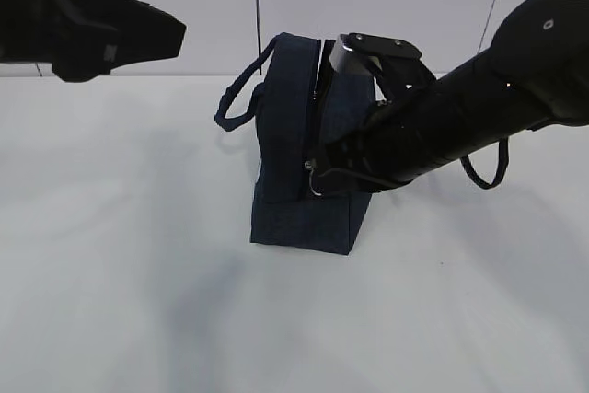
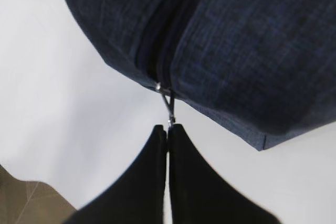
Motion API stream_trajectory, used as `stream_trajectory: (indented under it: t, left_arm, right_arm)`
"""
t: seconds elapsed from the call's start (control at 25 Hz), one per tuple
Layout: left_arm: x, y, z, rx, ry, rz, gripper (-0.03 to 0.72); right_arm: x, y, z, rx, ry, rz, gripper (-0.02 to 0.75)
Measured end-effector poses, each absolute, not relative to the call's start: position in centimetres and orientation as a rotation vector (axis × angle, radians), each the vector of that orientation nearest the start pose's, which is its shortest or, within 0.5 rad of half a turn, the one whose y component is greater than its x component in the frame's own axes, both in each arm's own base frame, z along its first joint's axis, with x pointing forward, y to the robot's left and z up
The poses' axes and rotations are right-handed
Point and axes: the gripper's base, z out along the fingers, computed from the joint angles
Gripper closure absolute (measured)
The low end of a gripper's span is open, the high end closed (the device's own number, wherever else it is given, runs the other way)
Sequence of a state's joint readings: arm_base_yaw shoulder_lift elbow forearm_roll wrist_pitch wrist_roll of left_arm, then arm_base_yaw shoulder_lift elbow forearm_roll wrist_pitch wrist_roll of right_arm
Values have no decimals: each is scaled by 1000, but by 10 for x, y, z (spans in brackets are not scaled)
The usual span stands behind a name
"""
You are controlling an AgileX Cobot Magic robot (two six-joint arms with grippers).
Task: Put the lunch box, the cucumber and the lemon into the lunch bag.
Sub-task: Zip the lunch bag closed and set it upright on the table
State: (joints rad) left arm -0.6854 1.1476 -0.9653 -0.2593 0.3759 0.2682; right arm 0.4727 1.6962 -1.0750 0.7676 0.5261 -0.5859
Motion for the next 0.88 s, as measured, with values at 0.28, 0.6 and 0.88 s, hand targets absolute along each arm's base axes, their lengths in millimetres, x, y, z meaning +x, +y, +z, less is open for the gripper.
stream_trajectory:
  t: [0.28, 0.6, 0.88]
  left_arm:
    - [190, -166, 354, 776, 1915, -507, 370]
    - [190, -166, 354, 776, 1915, -507, 370]
    - [190, -166, 354, 776, 1915, -507, 370]
  right_arm:
    - [294, 185, 234, -656, 2443, 655, 731]
    - [293, 184, 236, -679, 2429, 642, 731]
    - [287, 184, 226, -930, 2426, 603, 560]
